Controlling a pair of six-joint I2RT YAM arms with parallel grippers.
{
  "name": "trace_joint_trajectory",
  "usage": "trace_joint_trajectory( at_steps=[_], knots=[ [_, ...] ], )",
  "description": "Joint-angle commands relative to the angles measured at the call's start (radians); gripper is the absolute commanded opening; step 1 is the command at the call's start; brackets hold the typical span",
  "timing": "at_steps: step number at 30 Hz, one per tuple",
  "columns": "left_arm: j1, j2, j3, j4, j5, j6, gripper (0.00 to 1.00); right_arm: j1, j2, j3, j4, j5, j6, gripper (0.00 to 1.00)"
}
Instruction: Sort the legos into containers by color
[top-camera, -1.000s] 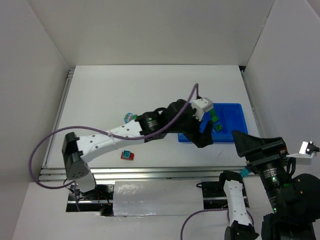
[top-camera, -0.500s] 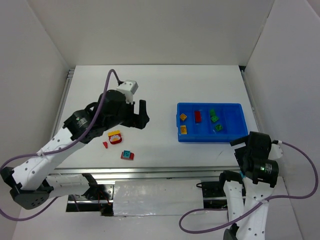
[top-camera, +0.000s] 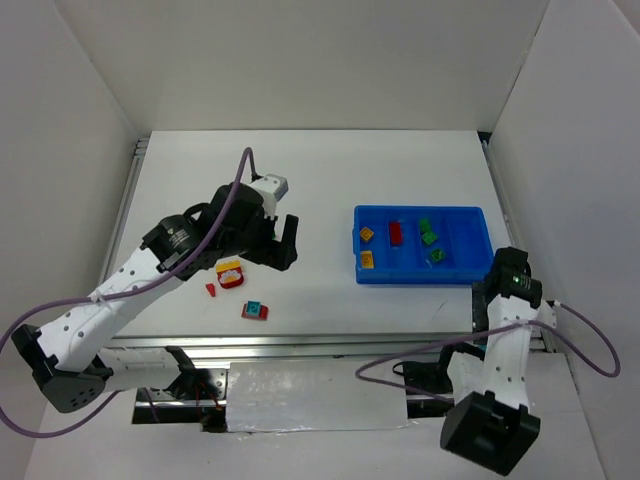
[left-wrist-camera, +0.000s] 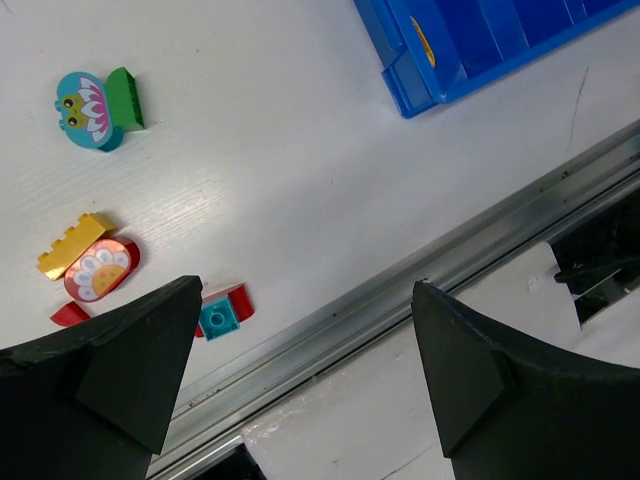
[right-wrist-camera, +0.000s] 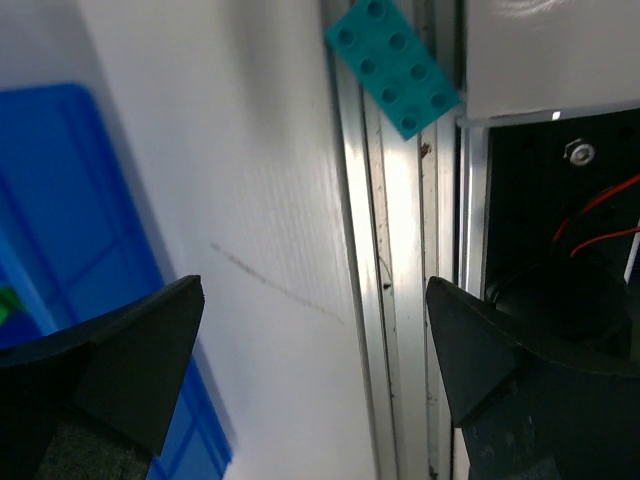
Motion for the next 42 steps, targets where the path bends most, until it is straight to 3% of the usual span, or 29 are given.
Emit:
trace_joint_trajectory(
  at_steps=[1, 11, 13, 16, 17, 21, 25, 29, 31, 35, 42],
  knots=[
    [0.001, 0.01, 0.018, 0.003, 0.06, 0.025, 1.0, -0.105, 0.073, -0.011, 0.108, 0.098, -0.027, 1.0],
    [0.002, 0.069, 0.073, -0.003, 0.014, 0.043, 1.0, -0.361, 0.273, -0.034, 0.271, 0.051, -0.193, 1.0],
    [0.002, 0.065, 0.073, 0.011, 0.005, 0.051, 0.99, -0.363, 0.305, -0.01, 0.306, 0.058, -0.225, 1.0],
    [0.002, 0.057, 0.076, 0.017, -0.012, 0.061, 0.99, -0.389, 0.408, 0.059, 0.36, 0.077, -0.328, 1.0],
    [0.004, 0.051, 0.074, 0.028, -0.015, 0.066, 1.0, -0.392, 0.445, 0.075, 0.392, 0.043, -0.457, 1.0],
    [0.005, 0.042, 0.074, 0.052, -0.03, 0.072, 0.99, -0.383, 0.635, 0.194, 0.419, -0.038, -0.627, 0.99],
    [0.011, 0.031, 0.077, 0.072, -0.062, 0.088, 1.0, -0.354, 0.646, 0.224, 0.452, -0.196, -0.811, 0.98],
    [0.018, -0.001, 0.062, 0.089, -0.094, 0.097, 0.99, -0.247, 0.744, 0.296, 0.352, -0.047, -0.897, 0.98],
    [0.024, -0.026, 0.047, 0.098, -0.108, 0.098, 1.0, -0.177, 0.767, 0.294, 0.346, -0.051, -0.907, 1.0],
    [0.036, -0.07, 0.007, 0.121, -0.108, 0.107, 0.99, -0.148, 0.752, 0.311, 0.32, 0.027, -0.904, 1.0],
    [0.047, -0.041, 0.001, 0.132, -0.066, 0.095, 0.99, -0.171, 0.516, 0.279, 0.323, 0.112, -0.796, 1.0]
  ],
)
